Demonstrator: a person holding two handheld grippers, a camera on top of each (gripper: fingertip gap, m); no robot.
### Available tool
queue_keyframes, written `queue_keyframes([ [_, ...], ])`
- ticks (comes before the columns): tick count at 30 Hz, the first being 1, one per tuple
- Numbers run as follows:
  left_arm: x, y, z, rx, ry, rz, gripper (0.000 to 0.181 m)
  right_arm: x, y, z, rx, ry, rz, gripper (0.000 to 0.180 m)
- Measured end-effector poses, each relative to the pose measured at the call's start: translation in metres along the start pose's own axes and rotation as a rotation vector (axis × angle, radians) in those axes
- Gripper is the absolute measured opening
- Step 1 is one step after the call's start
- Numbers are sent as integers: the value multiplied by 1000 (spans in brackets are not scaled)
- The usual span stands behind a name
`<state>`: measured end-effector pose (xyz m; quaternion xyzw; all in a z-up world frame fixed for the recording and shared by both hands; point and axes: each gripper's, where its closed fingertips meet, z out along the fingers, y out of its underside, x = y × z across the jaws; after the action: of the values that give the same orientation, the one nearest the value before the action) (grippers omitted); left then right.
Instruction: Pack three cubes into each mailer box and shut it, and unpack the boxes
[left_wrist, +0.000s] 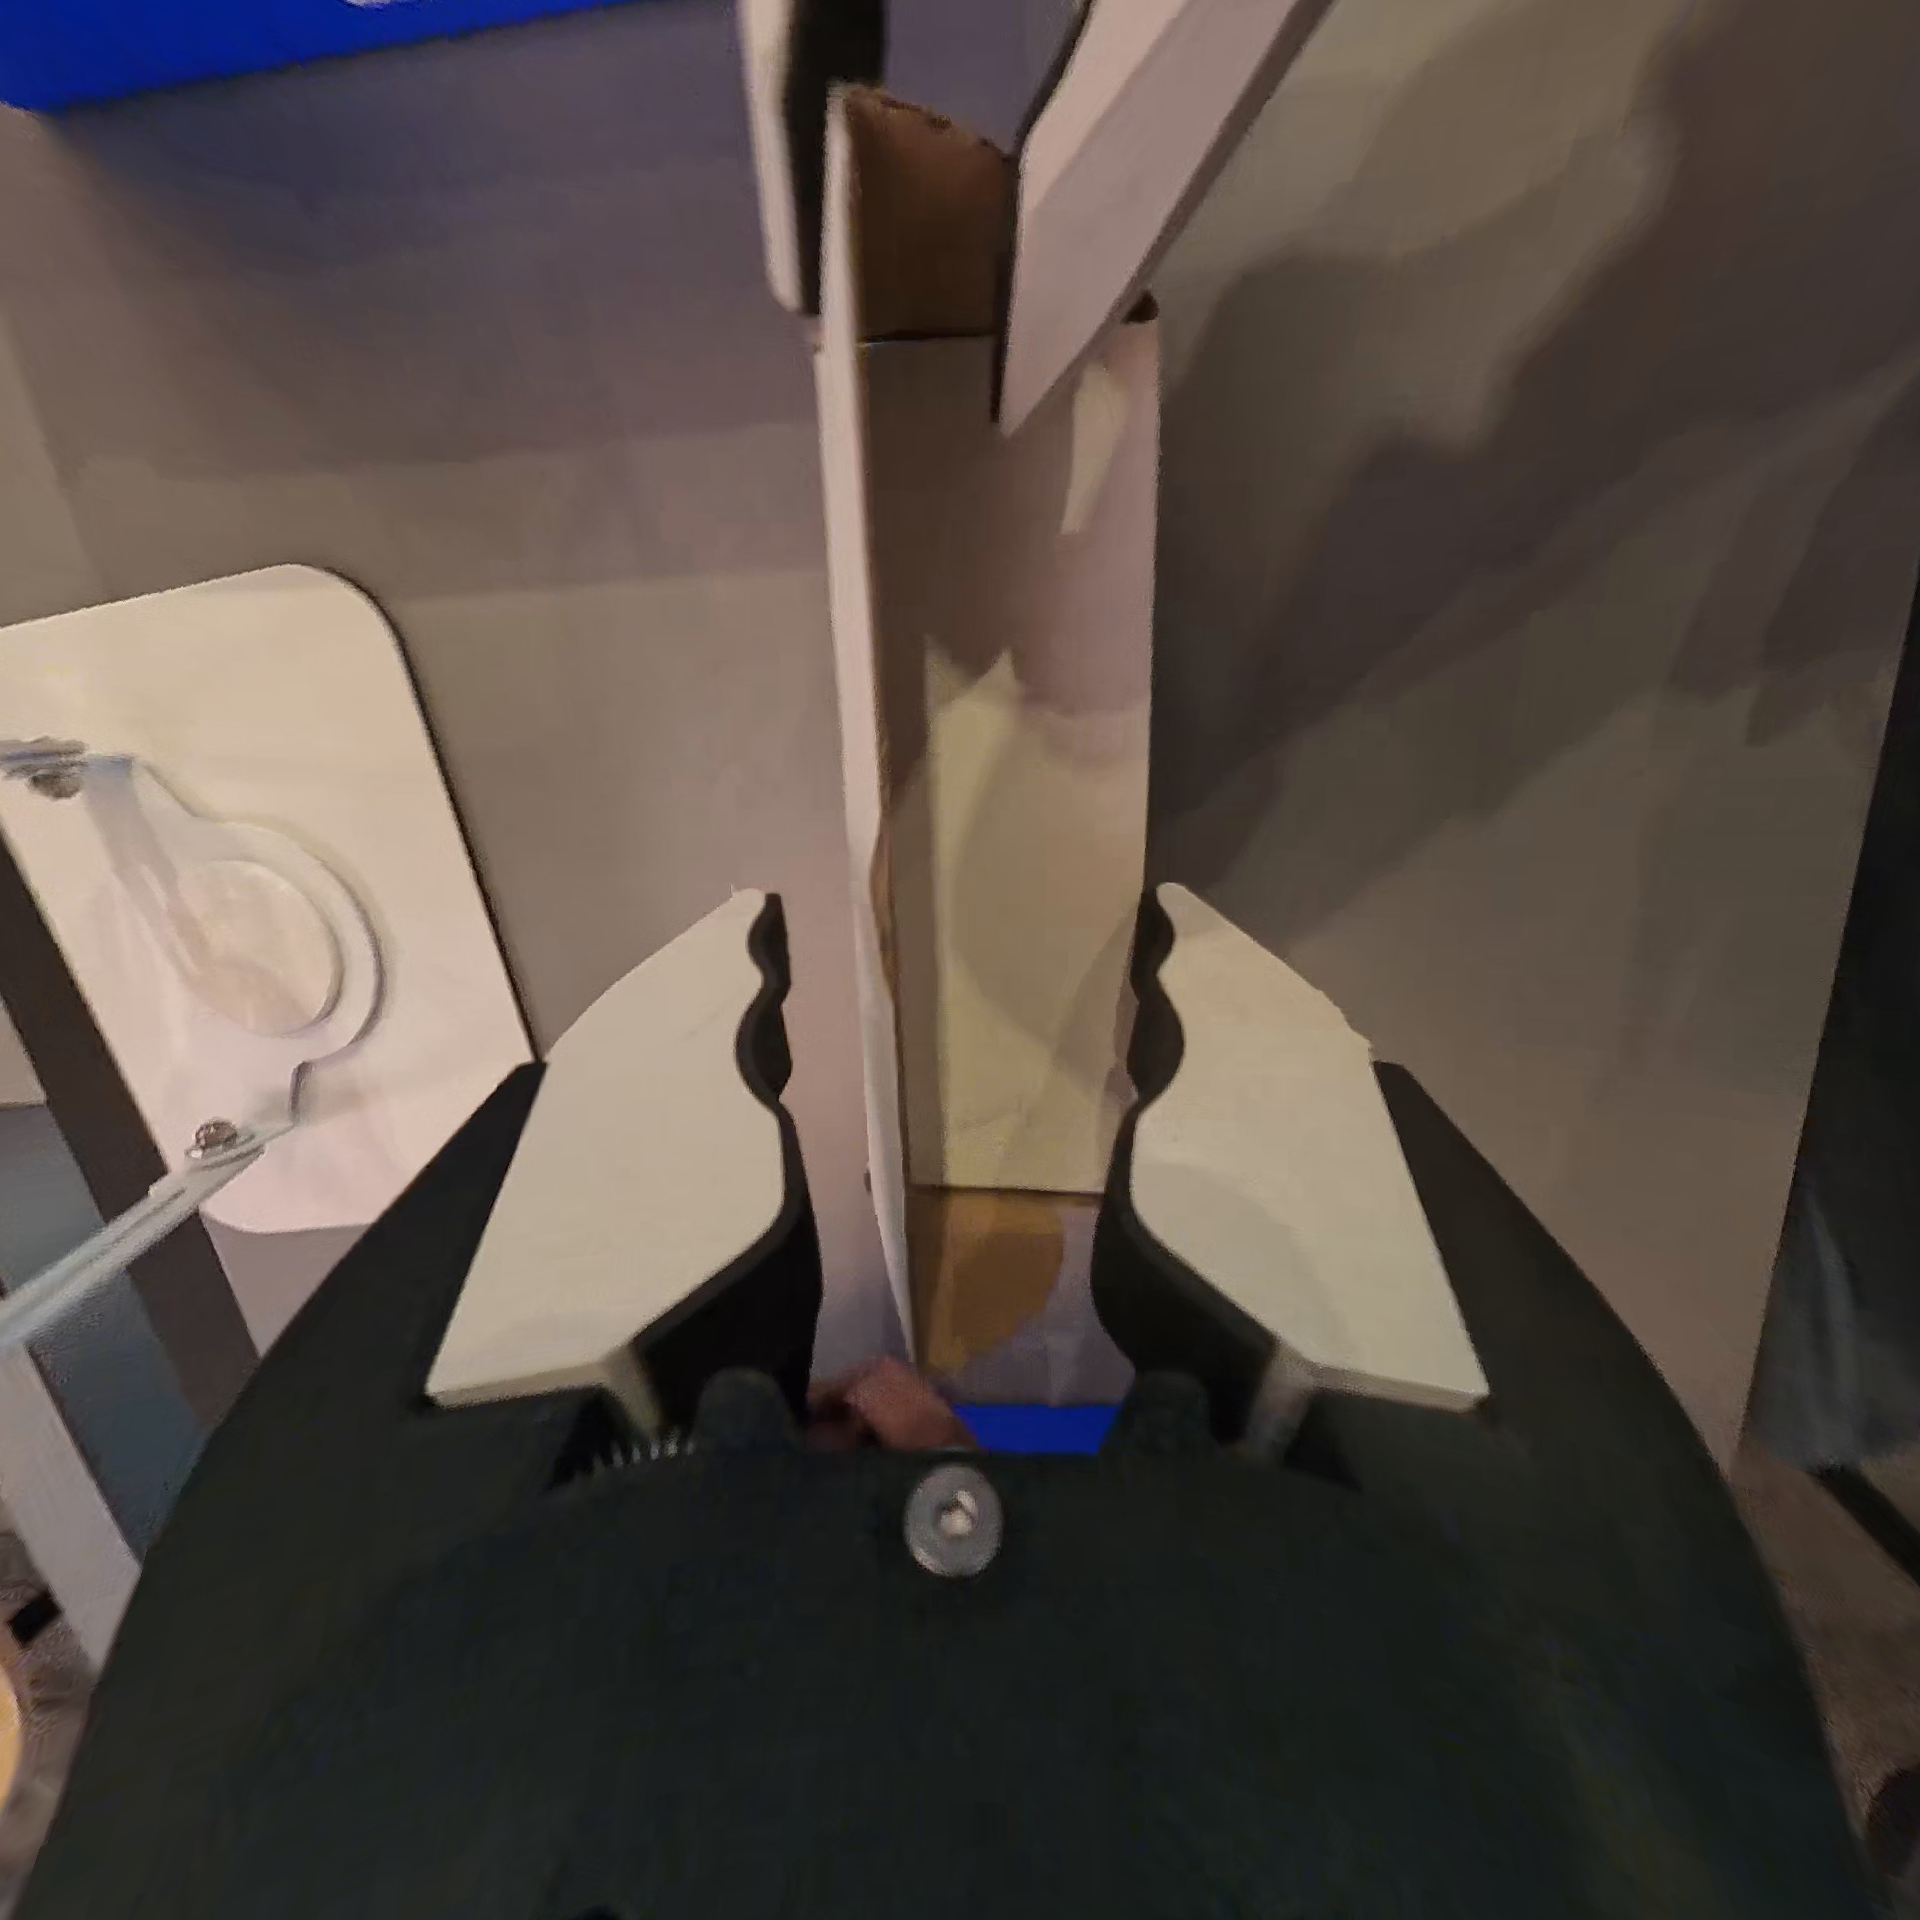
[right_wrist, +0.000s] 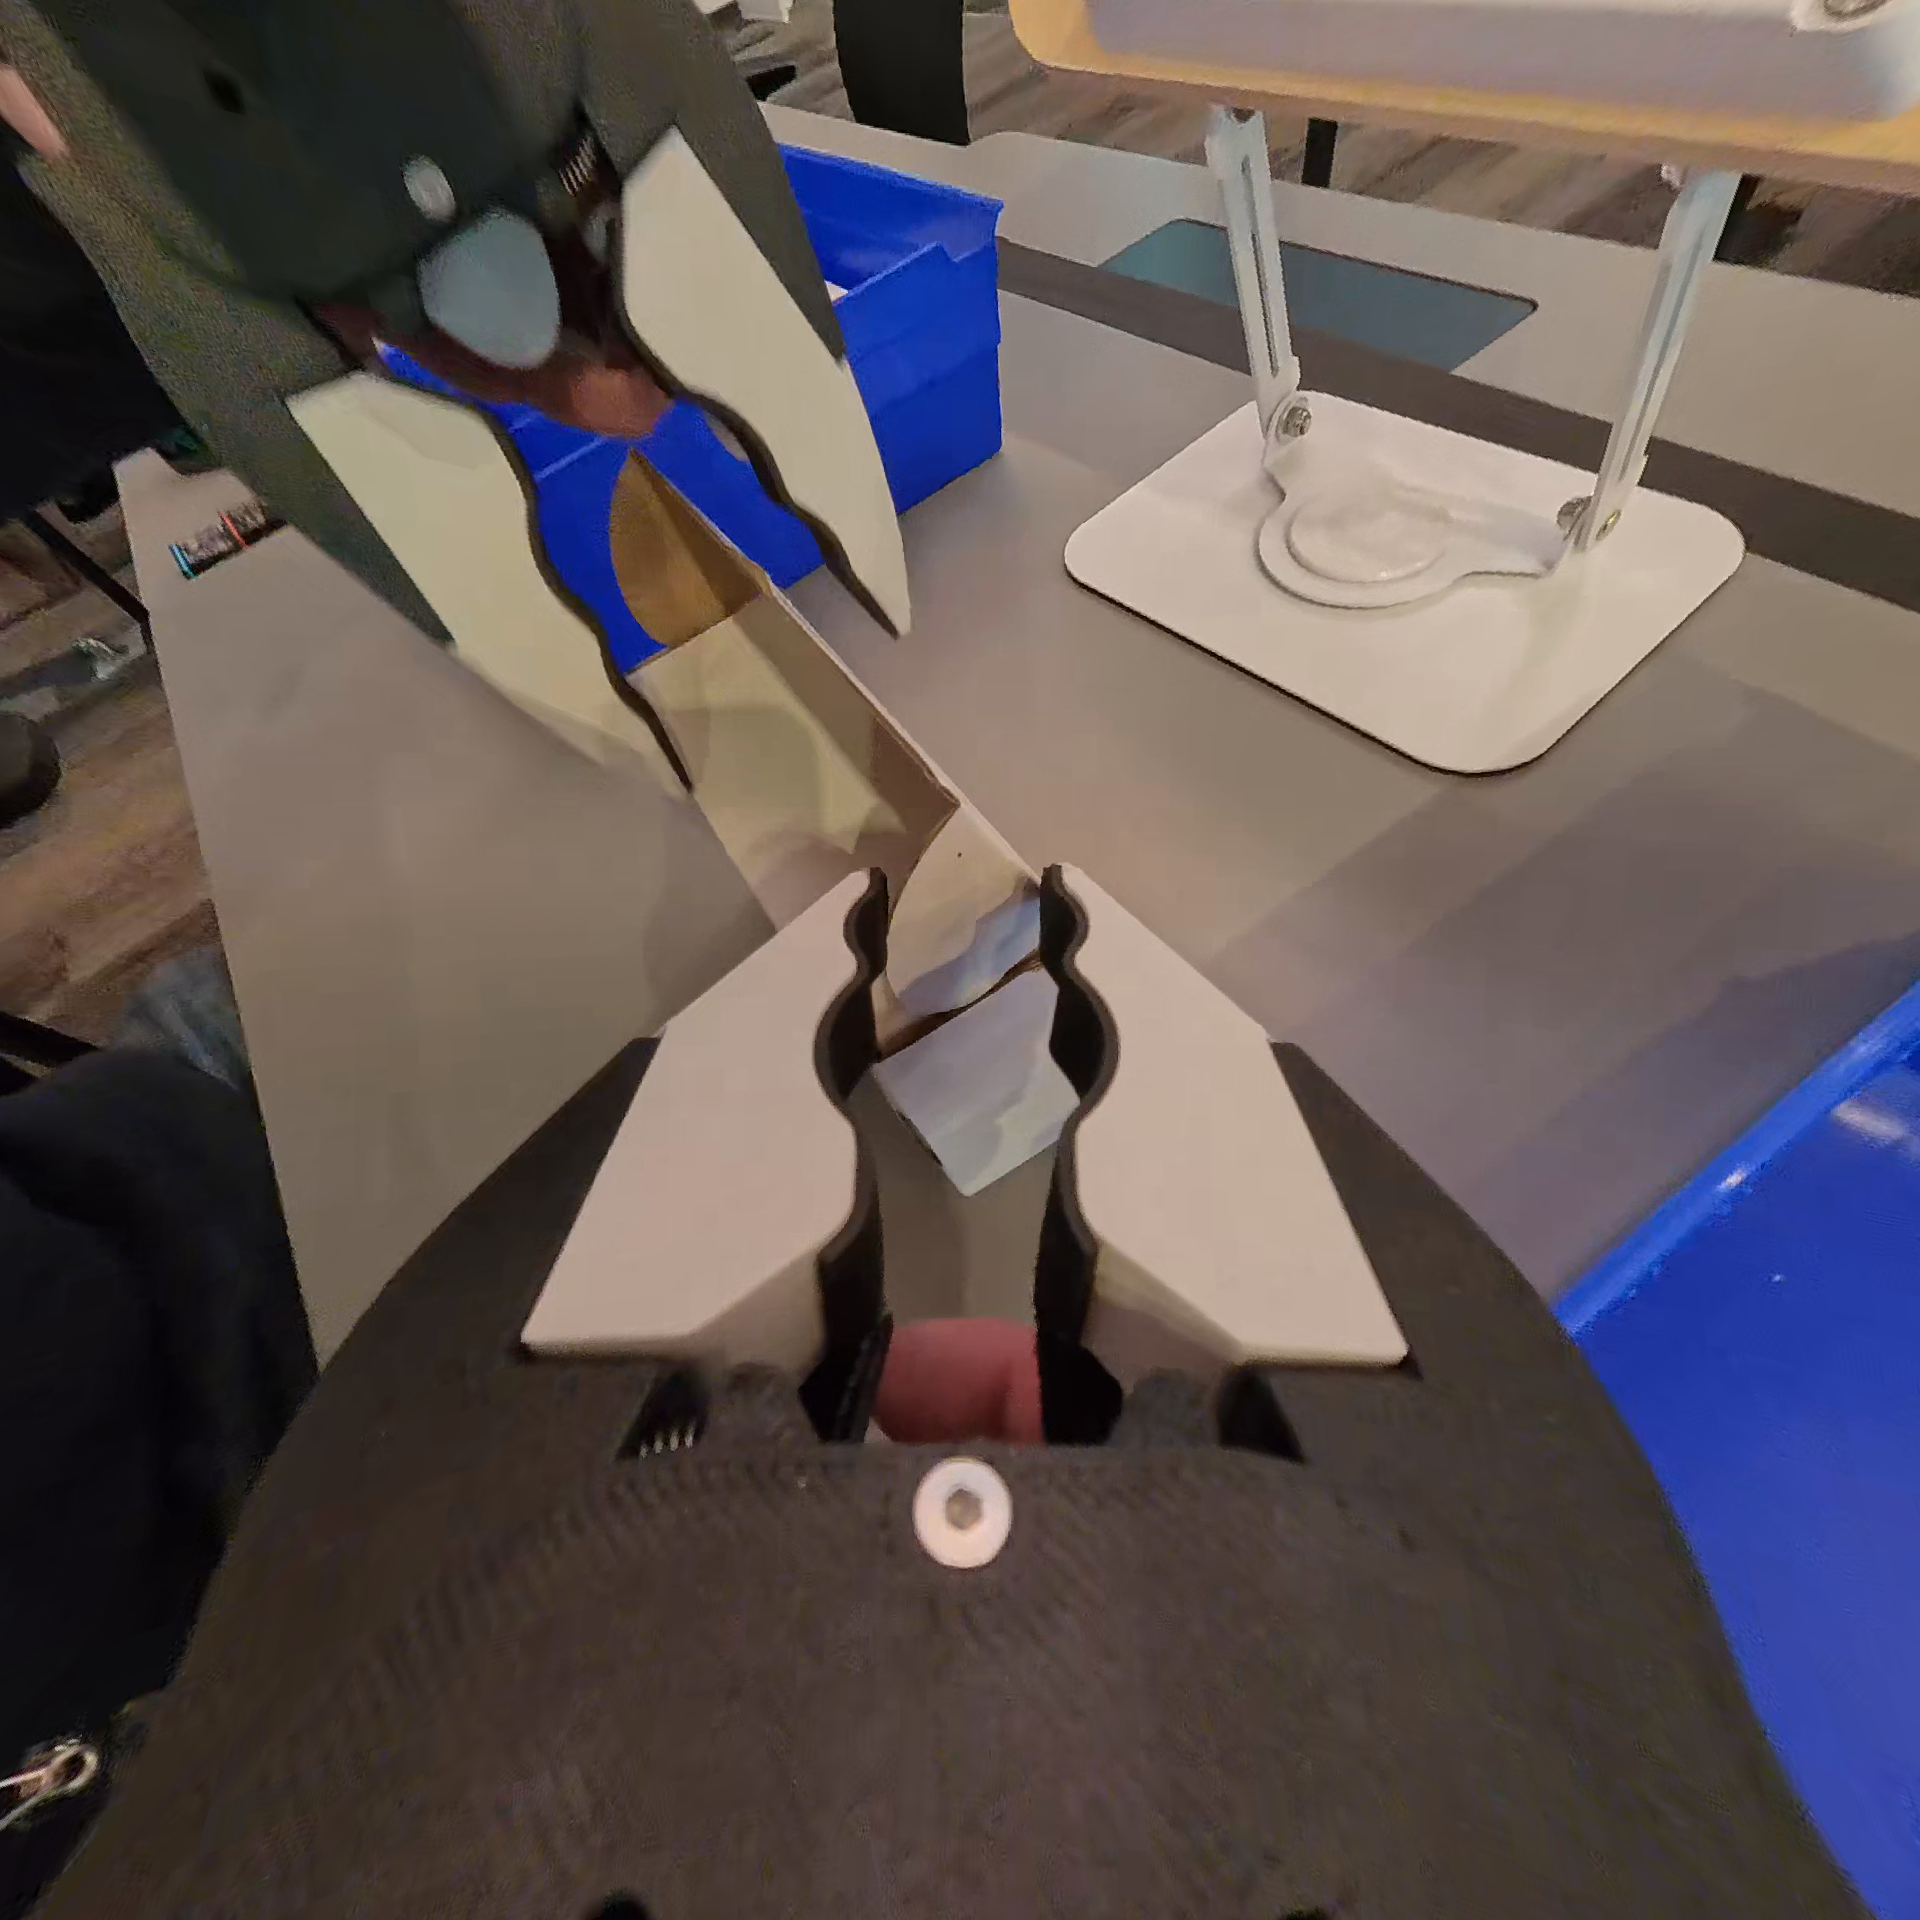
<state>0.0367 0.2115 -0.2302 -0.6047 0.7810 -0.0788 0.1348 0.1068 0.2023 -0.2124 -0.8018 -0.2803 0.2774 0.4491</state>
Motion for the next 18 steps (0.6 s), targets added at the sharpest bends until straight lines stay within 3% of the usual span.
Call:
queue_keyframes([
  [4, -3, 13, -26, 162, -115, -137, 59, 0, 1, 0, 11, -2, -29, 28],
  [8, 2, 37, -32, 218, -212, -237, 48, -1, 1, 0, 20, -5, -69, 28],
  [18, -5, 50, -42, 418, -262, -424, 27, -3, 5, 0, 34, 9, -220, 29],
])
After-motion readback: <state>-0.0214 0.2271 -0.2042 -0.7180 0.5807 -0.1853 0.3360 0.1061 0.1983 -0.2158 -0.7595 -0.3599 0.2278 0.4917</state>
